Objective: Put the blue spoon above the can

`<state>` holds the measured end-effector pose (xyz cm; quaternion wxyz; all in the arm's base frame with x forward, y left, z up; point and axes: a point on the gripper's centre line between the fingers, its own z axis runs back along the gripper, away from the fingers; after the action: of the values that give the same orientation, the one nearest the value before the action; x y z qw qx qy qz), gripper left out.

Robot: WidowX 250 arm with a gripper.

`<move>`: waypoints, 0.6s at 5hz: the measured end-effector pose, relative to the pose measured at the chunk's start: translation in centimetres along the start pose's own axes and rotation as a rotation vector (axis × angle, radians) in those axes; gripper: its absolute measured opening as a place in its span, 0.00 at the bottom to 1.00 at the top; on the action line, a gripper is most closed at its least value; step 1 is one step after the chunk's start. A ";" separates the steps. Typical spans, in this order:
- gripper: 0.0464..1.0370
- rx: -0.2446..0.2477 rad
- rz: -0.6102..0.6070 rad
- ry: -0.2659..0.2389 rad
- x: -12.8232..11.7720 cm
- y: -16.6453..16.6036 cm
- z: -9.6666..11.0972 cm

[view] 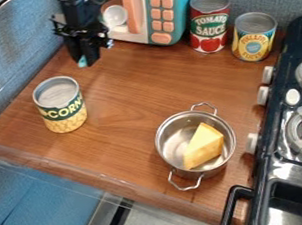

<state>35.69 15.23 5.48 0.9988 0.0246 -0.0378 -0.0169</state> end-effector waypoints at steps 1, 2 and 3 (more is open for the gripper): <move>0.28 0.002 0.055 0.005 -0.2 2.3 -0.1; 0.28 0.004 0.077 0.024 -1.1 3.6 -0.6; 0.28 0.003 0.064 0.058 -2.0 3.5 -1.5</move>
<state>33.93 18.85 4.06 0.9995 0.0253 -0.0095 0.0157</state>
